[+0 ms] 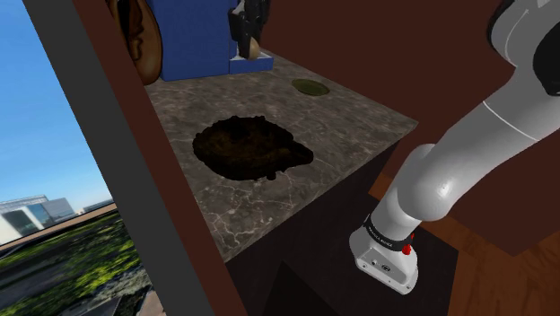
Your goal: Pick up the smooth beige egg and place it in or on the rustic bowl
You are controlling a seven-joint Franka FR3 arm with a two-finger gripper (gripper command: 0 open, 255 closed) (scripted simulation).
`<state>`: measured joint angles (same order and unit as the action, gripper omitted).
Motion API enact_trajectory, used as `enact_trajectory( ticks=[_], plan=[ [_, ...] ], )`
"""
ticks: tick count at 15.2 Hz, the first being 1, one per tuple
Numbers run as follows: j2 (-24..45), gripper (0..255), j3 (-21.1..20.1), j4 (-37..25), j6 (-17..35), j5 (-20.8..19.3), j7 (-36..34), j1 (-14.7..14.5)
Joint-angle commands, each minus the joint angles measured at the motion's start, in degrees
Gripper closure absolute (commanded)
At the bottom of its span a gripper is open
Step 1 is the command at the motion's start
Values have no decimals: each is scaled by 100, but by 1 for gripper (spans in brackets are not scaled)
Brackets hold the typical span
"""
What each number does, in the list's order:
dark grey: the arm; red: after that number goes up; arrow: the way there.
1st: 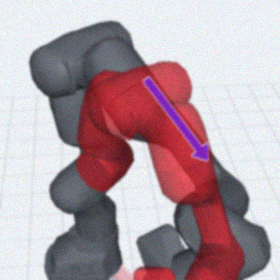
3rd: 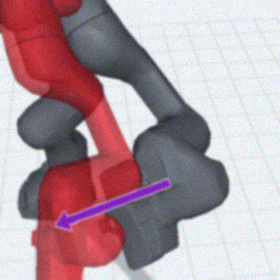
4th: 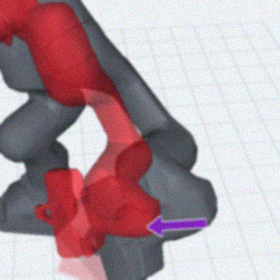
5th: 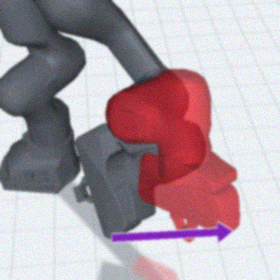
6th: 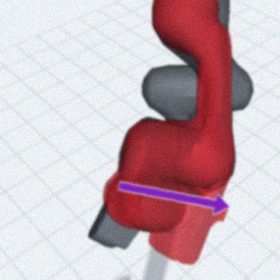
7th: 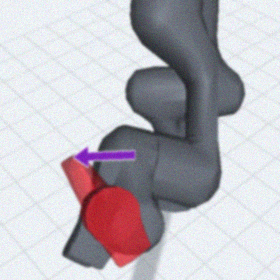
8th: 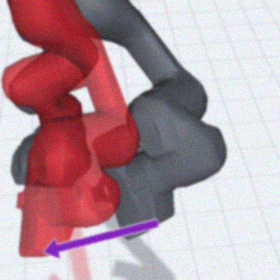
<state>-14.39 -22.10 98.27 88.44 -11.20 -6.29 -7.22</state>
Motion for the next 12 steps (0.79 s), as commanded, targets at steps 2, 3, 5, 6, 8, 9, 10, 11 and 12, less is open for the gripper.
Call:
enact_trajectory(
  ticks=[2,3,5,6,8,9,10,11,12],
  plan=[
    [-261,255,-188,182,-135,127,-299,-145],
    [-324,255,-262,214,-185,168,-409,-194],
    [-434,255,-417,259,-289,249,-634,-289],
    [-480,255,-499,271,-343,289,-749,-335],
    [-554,255,-670,273,-453,369,-988,-425],
    [-581,255,-760,264,-509,407,-1110,-469],
    [-602,255,-852,249,-567,445,-1236,-512],
    [-617,255,-947,226,-624,482,-1364,-554],
    [-625,255,-1046,196,-682,517,-1495,-593]
  ],
)
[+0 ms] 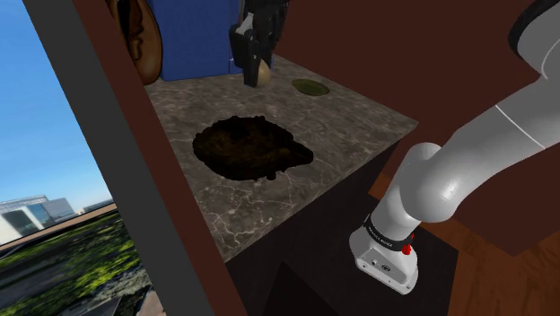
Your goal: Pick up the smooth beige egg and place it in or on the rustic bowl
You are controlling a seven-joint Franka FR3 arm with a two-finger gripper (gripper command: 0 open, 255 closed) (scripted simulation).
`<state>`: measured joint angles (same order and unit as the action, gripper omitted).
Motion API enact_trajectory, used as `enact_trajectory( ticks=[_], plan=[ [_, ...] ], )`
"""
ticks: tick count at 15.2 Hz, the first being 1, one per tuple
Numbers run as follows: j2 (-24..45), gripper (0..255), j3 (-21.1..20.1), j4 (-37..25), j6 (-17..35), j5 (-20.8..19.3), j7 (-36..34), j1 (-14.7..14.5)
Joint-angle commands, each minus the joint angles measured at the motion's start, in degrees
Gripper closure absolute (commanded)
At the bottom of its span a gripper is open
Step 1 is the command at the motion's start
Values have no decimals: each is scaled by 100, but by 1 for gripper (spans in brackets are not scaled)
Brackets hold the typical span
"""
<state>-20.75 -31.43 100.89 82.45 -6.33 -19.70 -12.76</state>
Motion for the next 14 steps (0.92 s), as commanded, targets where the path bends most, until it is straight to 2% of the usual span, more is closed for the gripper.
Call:
enact_trajectory(
  ticks=[1,14],
  plan=[
    [12,255,-260,-119,-166,78,-346,-93],
    [-325,255,-215,1178,821,248,-448,-212]
  ],
)
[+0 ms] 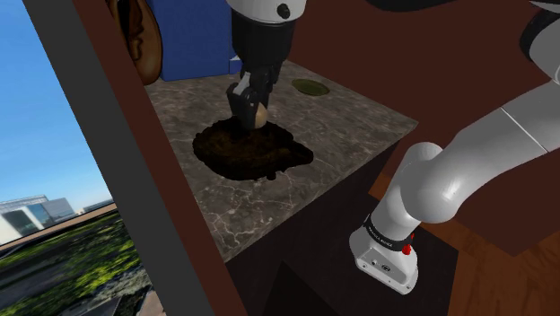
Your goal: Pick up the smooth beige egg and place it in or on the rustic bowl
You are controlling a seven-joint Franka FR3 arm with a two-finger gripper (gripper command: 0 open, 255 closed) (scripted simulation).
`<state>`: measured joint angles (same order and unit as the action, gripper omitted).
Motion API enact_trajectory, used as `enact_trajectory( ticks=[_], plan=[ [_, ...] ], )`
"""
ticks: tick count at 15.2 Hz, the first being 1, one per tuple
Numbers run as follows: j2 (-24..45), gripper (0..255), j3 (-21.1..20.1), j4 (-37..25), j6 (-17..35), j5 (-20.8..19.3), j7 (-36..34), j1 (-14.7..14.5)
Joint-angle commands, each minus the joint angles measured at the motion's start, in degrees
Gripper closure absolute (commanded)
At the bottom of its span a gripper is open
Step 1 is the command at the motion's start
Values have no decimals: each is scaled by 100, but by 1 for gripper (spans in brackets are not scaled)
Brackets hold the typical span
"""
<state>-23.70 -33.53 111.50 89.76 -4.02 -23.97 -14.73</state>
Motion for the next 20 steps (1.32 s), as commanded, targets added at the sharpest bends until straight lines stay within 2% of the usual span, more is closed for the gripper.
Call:
enact_trajectory(
  ticks=[1,8,9,14,18,20],
  plan=[
    [-42,255,-8,188,149,25,-30,-21],
    [-42,255,-8,188,149,25,-30,-21],
    [-42,0,-8,188,149,25,-30,-21],
    [-42,0,-8,188,149,25,-30,-21],
    [214,0,-158,-767,-591,-60,-114,31],
    [213,0,-157,-766,-591,-60,-113,31]
  ],
)
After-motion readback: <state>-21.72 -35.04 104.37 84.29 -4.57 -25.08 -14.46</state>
